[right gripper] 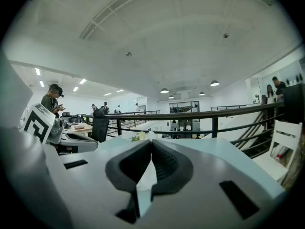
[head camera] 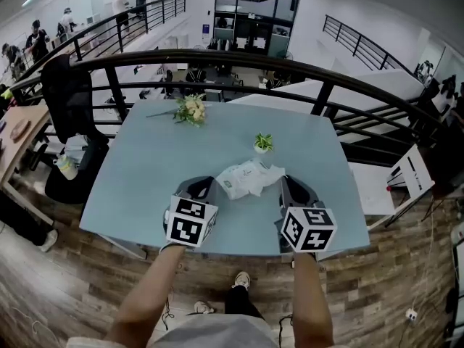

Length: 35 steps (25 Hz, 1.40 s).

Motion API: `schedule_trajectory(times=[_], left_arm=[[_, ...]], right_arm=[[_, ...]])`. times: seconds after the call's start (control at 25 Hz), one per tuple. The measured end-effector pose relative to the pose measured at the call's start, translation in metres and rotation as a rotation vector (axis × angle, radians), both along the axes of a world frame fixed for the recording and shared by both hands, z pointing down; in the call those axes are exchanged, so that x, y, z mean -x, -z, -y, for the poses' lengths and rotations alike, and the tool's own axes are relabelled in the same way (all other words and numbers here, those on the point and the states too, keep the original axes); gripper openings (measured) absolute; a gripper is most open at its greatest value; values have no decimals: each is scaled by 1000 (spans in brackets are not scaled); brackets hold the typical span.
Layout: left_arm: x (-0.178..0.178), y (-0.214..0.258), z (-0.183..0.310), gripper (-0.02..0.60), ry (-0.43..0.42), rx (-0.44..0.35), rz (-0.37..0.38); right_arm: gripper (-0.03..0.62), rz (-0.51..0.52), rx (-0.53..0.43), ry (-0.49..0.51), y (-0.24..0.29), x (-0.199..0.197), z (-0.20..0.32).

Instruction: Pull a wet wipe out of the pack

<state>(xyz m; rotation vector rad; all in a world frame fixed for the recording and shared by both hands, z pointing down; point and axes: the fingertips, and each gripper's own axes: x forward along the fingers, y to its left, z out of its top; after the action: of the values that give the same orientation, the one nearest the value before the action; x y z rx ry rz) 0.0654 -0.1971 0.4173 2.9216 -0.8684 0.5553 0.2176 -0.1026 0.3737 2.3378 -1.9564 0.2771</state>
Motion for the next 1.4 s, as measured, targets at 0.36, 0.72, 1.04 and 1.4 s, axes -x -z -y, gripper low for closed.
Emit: schedule_trajectory(times=[0.36,0.72,1.04,1.4], left_arm=[[5,7,-2,-8,-2,-15,-13],[8,7,-3,-8,-2,-12,-21],[10,2,-2,-8,0,-7,-19],[9,1,0,-8,11,-1,-17]], right_arm=[[8,-8,-21,-40,5,-3,-19],[8,-28,13,-62,-6,-7,-28],[8,-25,15,-62,-10,-8,-28],[8,-25,17,-65,-10,-16,-28]])
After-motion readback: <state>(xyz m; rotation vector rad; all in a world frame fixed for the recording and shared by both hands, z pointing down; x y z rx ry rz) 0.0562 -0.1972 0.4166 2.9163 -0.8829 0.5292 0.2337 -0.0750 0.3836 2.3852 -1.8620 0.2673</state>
